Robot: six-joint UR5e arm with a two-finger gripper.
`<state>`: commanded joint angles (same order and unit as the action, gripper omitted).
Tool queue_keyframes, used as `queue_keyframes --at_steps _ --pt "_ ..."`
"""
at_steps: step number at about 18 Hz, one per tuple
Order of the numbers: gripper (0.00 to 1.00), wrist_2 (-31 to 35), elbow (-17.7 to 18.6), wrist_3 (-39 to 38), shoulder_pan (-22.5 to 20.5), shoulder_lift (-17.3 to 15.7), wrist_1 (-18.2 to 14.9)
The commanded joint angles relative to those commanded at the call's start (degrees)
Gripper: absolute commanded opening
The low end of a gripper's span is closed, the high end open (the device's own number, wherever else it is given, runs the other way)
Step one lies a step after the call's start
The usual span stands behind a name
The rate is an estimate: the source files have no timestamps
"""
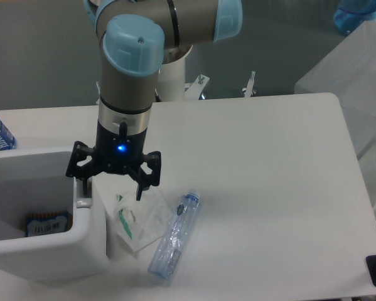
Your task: Open the trash can
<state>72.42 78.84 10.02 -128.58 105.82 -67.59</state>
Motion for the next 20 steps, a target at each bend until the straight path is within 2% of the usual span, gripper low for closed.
queue_keyframes --at_steps 3,7,11,17,20 --pt "1.00 0.0 -1.5 0.0 0.0 -0.2 0.0" --pt "1.00 0.1 -7.0 2.2 -1.4 0.0 0.4" --pt "1.00 2.9 -7.0 14.6 -6.9 -0.3 1.1" --pt "1.00 17.5 -6.3 34.9 -14.7 -0.5 -1.0" --pt "1.00 18.6 -5.5 43.5 -18.6 -0.5 -1.4"
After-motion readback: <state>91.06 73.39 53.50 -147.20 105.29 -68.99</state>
